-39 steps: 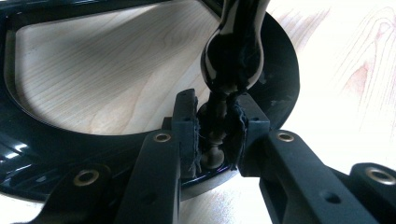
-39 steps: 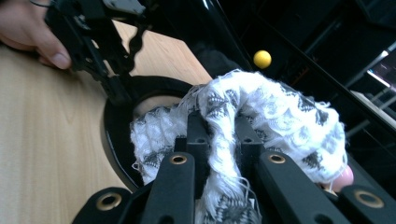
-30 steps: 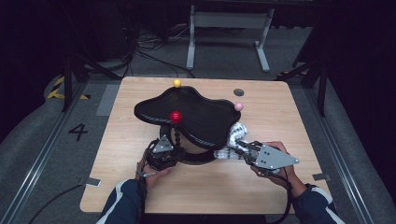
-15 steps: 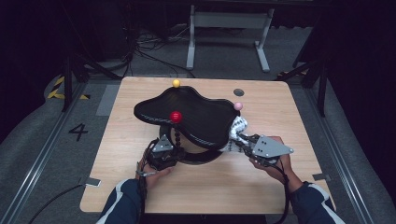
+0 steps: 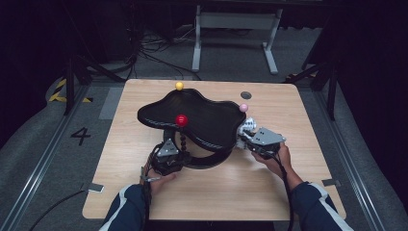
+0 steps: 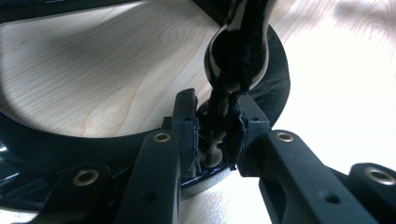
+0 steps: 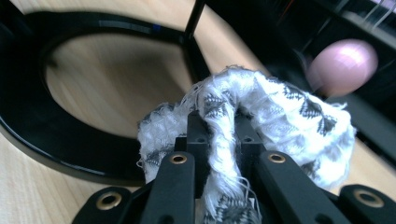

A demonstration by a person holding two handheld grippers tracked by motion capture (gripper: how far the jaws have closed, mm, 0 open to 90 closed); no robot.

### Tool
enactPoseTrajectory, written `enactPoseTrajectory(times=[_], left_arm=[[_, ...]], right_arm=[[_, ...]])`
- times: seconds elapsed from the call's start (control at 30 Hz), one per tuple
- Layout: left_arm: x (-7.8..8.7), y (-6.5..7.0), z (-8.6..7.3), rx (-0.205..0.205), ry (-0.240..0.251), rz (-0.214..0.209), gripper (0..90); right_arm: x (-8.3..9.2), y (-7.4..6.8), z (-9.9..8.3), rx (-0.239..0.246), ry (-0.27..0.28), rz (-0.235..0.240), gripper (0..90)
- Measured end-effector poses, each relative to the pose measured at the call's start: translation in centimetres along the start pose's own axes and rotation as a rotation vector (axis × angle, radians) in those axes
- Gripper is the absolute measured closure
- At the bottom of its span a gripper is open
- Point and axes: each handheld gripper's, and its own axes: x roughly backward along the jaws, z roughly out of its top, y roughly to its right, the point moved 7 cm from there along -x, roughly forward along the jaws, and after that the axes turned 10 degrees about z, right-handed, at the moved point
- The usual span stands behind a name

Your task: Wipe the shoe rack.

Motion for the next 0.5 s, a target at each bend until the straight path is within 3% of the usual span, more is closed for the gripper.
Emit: enactPoseTrajectory(times=[0.23, 0.37, 0.5], left_arm=[[0.0, -0.1, 0.0, -0.007, 0.001, 0.007, 74.6], [0.0, 0.0, 0.0, -0.002, 0.002, 0.002, 74.5], [0.0, -0.1, 0.0, -0.011, 0.001, 0.009, 74.5]], right_arm=[[-3.2, -1.6, -1.7, -0.063, -0.089, 0.075, 80.8], [-3.8, -2.2, -2.0, -0.056, -0.110, 0.085, 80.3], [-4.0, -3.3, -1.7, -0.046, -0.111, 0.133, 80.2]])
